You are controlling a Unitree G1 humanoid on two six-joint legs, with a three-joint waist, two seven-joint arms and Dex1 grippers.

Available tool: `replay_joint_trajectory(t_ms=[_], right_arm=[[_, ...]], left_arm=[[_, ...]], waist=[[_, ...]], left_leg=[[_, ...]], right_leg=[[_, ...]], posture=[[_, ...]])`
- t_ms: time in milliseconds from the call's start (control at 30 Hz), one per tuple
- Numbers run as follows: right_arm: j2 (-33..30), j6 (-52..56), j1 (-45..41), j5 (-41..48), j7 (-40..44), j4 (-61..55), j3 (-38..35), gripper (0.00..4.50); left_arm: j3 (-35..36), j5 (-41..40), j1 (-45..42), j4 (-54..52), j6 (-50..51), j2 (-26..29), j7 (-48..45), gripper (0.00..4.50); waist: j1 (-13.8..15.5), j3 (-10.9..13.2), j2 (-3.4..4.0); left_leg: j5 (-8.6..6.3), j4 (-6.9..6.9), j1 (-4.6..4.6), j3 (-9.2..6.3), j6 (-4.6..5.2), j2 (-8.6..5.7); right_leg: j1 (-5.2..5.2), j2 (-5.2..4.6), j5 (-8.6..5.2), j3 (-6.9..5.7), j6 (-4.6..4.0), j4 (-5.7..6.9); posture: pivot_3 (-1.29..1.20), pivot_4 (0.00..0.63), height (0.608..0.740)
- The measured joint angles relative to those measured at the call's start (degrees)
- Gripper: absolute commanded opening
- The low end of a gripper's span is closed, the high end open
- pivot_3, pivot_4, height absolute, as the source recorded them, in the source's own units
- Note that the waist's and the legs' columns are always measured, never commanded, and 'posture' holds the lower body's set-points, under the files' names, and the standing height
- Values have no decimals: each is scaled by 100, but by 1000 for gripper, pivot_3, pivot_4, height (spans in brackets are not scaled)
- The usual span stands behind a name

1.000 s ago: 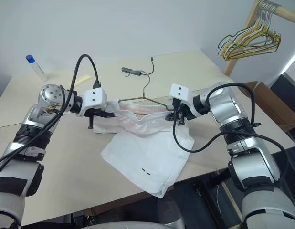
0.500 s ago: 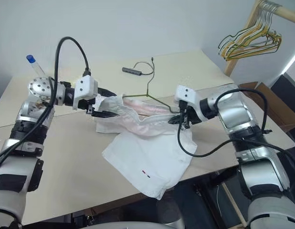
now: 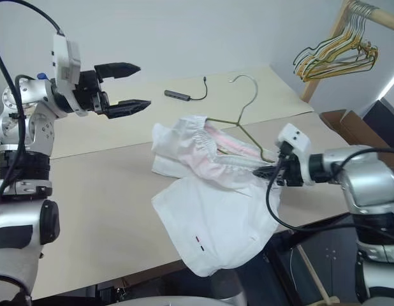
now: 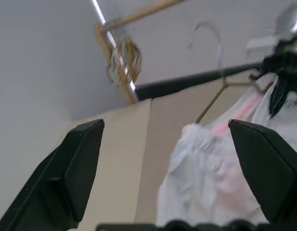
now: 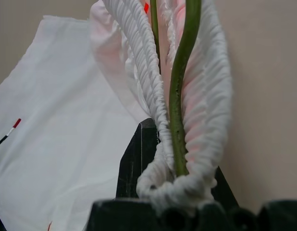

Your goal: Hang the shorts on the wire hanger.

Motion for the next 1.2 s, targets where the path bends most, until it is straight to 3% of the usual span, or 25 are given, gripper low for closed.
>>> replay_joint_trajectory(t_ms=[300, 500, 733, 867, 1200], right_arm=[[-9, 2181, 564, 639, -1321, -1033, -1744, 0], [148, 3264, 722, 658, -2057, -1194, -2469, 0], [147, 3382, 865, 660, -2785, -1023, -2982, 0], [87, 3382, 817, 680, -3154, -712, -3167, 0], [-151, 3381, -239, 169, -4304, 535, -3279, 0]], left_arm=[[290, -1646, 215, -1509, 2072, -638, 1033, 4491], [310, -1801, 156, -1668, 2242, -840, 1597, 4491], [306, -1791, -3, -1752, 2243, -1034, 2190, 4491], [306, -1794, -53, -1752, 2243, -1075, 2337, 4491], [303, -1801, -57, -1773, 2234, -1114, 2441, 4491]], waist=[[-64, -17, 18], [-190, -25, 24], [-372, -34, 37], [-490, -38, 44], [-654, -45, 58]], left_leg=[[0, 1, 10, 3, 0, 5], [0, 1, 9, 9, 0, 1], [0, 1, 14, 16, 1, -1], [-7, -5, 62, 19, 12, -3], [-25, -17, 131, 35, 38, -4]], right_leg=[[11, 9, 0, 6, 0, -1], [16, 9, -1, 9, 1, -6], [30, 9, -4, 12, 7, -11], [92, 11, -9, 9, 15, -36], [190, 13, -17, 10, 29, -96]], posture=[[-364, 0, 740], [-387, 0, 740], [-395, 0, 740], [-396, 0, 740], [-387, 0, 740]])
